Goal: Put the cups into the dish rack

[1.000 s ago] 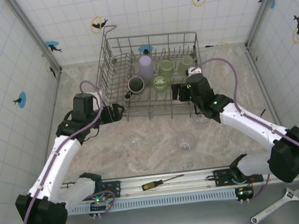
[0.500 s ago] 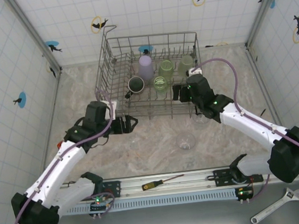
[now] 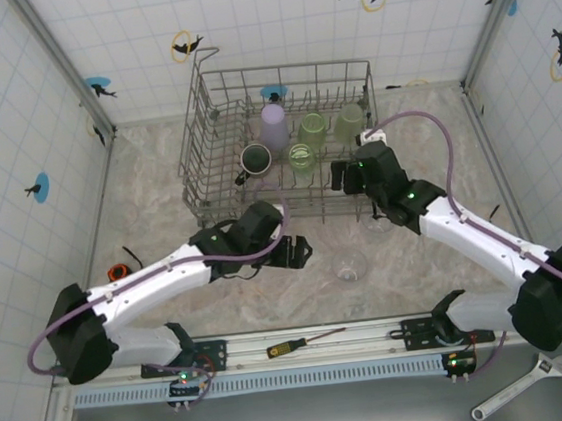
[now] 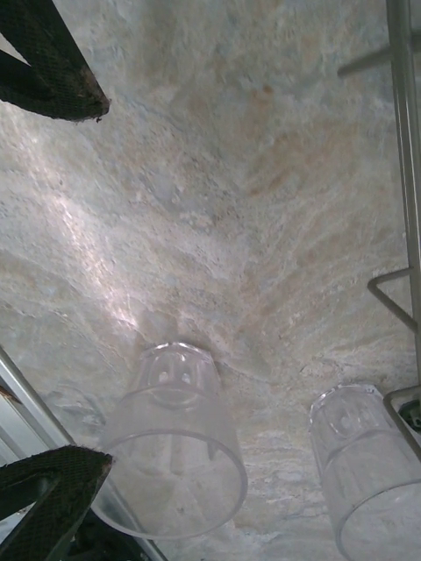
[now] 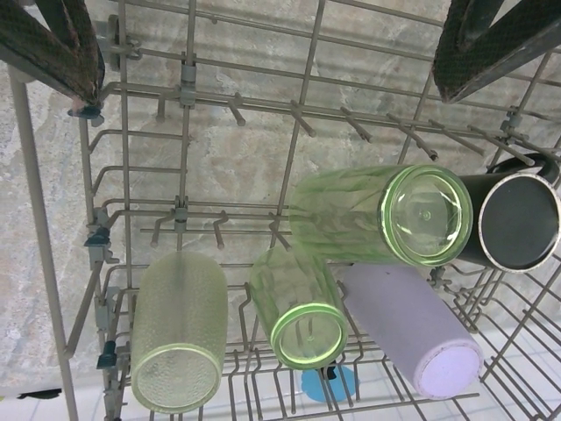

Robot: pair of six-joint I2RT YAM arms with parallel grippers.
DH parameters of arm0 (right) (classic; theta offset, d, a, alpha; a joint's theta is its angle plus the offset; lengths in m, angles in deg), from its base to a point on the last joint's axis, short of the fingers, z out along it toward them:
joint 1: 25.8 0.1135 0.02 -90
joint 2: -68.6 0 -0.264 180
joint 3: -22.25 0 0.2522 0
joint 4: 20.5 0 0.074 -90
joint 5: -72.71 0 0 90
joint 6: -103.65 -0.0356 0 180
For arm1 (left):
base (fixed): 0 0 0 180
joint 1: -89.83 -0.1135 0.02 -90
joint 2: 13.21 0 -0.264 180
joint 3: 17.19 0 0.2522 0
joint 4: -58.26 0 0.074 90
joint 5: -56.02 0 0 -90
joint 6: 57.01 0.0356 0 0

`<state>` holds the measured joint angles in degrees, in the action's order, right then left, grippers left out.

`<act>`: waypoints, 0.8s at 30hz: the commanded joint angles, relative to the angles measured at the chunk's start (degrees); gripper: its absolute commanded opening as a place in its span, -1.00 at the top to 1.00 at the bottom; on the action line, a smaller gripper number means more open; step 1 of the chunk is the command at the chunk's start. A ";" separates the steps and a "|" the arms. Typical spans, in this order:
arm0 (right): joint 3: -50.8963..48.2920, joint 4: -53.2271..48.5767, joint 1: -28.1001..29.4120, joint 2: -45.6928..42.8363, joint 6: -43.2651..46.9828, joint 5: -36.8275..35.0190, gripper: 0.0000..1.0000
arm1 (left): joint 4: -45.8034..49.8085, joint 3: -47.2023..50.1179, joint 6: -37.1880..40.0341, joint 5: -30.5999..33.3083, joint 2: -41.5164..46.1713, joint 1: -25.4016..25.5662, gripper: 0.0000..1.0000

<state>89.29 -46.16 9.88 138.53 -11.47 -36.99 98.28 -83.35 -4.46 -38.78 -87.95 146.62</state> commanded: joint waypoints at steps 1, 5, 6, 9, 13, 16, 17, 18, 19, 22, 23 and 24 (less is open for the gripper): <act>-1.82 -1.49 -0.68 -3.51 0.50 -1.73 -0.99 | -0.66 -4.68 -1.04 3.31 -3.99 2.57 -0.95; -4.06 -1.32 -1.38 -6.70 0.25 -2.20 -0.99 | -0.68 -9.55 -0.48 2.78 -10.00 5.30 -0.95; -4.51 -1.37 -1.55 -7.26 0.14 -2.27 -0.99 | -0.64 -10.42 -0.47 2.26 -11.14 5.89 -0.95; -5.46 -1.44 -2.23 -8.72 -0.03 -2.30 -0.99 | -0.66 -12.77 -0.38 0.71 -14.29 6.53 -0.95; -5.76 -1.74 -3.19 -9.80 0.40 -1.95 -0.99 | 0.99 -15.19 0.67 0.21 -16.78 6.54 -0.89; -6.04 -1.85 -3.90 -10.21 0.54 -1.26 -0.99 | 1.00 -15.36 0.82 -0.12 -18.18 6.79 -0.77; -6.17 -1.87 -4.19 -10.34 0.54 -1.01 -0.99 | 1.00 -15.50 0.87 -0.17 -18.69 6.90 -0.70; -6.34 -1.76 -4.39 -10.45 0.51 -0.79 -0.99 | 1.00 -15.65 0.90 -0.29 -19.38 7.13 -0.65; -6.51 -1.73 -4.56 -10.54 0.42 -0.68 -0.99 | 0.99 -15.86 0.93 -0.55 -20.16 7.43 -0.59; -6.70 -1.55 -4.92 -10.74 0.23 -0.09 -0.99 | 1.31 -16.74 1.09 -0.70 -22.61 8.28 -0.37; -6.64 -1.44 -4.95 -10.74 0.25 -0.07 -0.99 | 1.62 -17.10 1.28 -0.61 -23.33 8.43 -0.32; -6.61 -1.37 -5.06 -10.65 0.25 0.02 -0.99 | 1.96 -17.48 1.48 -0.65 -24.21 8.51 -0.25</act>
<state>83.52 -47.82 5.20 129.00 -11.21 -37.43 98.20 -98.82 -4.22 -38.96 -110.09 154.47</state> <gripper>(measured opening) 0.995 0.644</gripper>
